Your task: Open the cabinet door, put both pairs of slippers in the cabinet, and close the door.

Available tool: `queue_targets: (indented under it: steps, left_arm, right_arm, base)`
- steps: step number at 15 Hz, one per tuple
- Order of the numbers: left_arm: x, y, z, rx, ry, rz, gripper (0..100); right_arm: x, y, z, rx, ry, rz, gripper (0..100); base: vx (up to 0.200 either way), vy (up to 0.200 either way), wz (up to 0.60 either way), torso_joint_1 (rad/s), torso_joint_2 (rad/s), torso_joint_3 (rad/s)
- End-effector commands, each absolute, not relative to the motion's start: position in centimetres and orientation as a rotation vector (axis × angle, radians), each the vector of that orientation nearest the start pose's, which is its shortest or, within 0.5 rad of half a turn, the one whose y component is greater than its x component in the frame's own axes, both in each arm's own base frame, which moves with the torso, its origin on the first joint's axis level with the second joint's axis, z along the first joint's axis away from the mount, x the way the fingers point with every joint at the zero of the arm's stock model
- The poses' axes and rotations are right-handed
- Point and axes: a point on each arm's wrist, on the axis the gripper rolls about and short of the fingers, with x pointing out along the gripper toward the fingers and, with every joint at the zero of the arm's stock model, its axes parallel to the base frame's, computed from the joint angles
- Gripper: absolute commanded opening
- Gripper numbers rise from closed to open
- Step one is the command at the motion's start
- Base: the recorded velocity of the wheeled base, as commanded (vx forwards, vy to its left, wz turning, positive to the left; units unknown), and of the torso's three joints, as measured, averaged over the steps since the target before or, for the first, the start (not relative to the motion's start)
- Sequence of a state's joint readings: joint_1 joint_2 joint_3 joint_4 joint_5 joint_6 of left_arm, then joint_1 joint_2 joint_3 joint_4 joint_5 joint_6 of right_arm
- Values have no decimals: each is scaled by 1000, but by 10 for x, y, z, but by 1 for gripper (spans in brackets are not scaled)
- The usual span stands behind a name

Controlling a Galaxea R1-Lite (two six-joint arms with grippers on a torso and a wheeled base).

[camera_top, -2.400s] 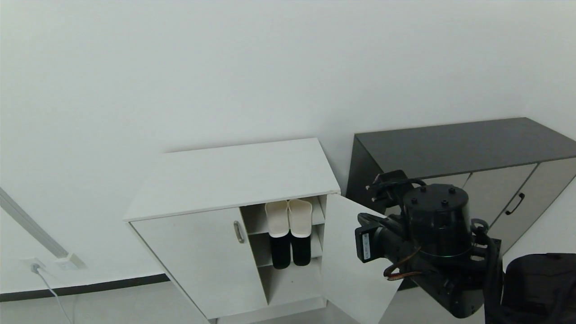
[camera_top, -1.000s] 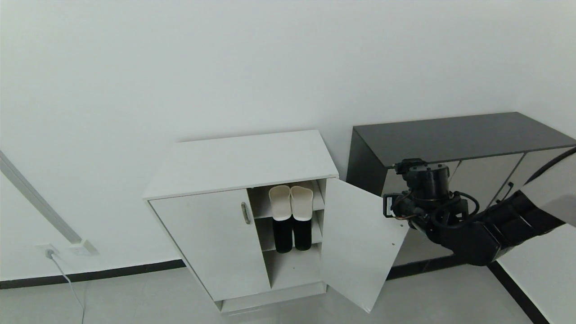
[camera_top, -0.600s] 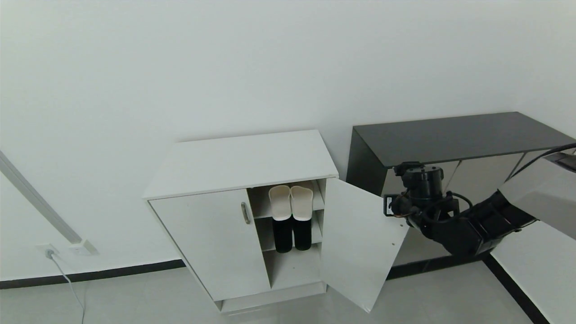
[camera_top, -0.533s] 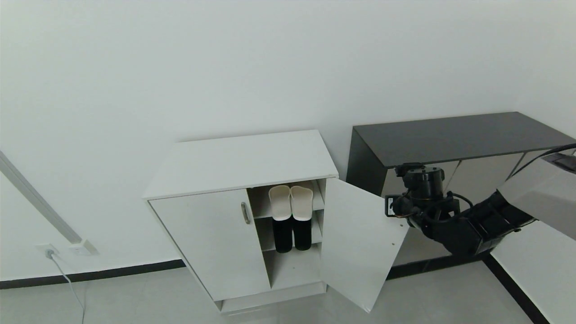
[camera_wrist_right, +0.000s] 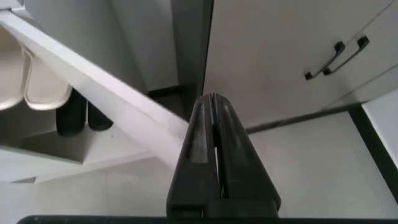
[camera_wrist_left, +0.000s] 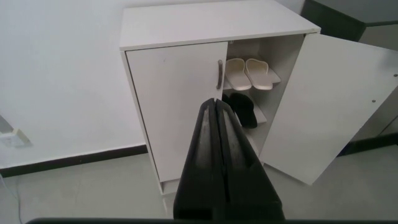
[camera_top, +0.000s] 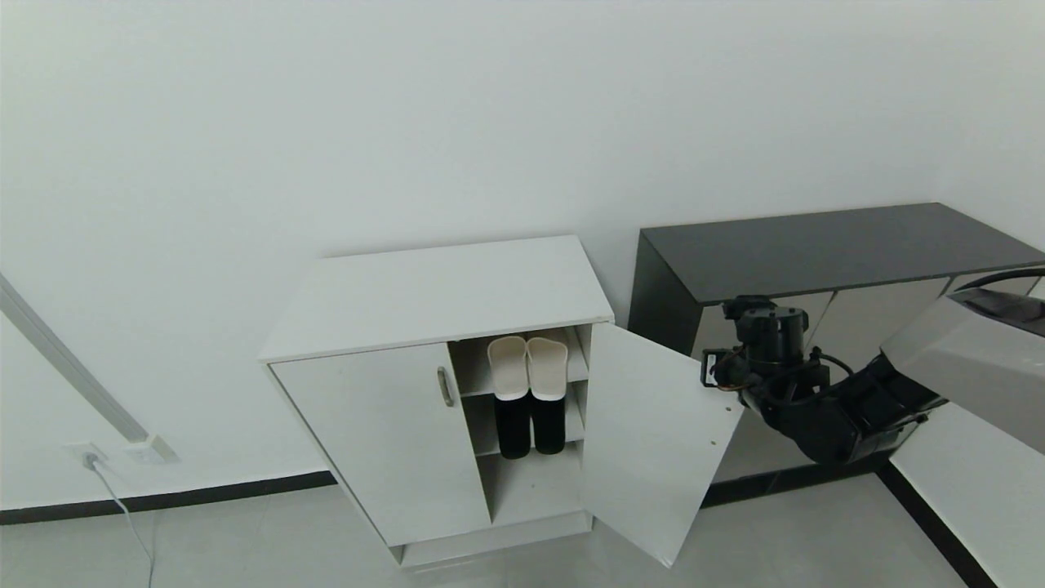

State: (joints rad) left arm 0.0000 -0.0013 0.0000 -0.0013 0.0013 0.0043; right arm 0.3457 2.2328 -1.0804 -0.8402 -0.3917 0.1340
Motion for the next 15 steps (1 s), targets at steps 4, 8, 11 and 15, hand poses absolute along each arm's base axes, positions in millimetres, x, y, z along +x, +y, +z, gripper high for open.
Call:
queue_targets:
  steps: [4, 8, 11, 15]
  left_arm:
    - [-23, 0, 76, 5, -2, 2, 0]
    - [-23, 0, 76, 5, -2, 3, 0]
    - [-23, 0, 76, 5, -2, 2, 0]
    - [-23, 0, 76, 5, -2, 2, 0]
  right_arm:
    - [410, 127, 61, 16, 306, -92, 0]
    - [411, 126, 59, 15, 309, -95, 0]
    - [411, 126, 59, 14, 312, -95, 0]
    - [405, 131, 60, 3, 324, -80, 0]
  base:
    - [0, 0, 0, 0, 0, 0]
    - [0, 0, 0, 0, 0, 0]
    - [0, 0, 0, 0, 0, 0]
    - [0, 0, 0, 0, 0, 0]
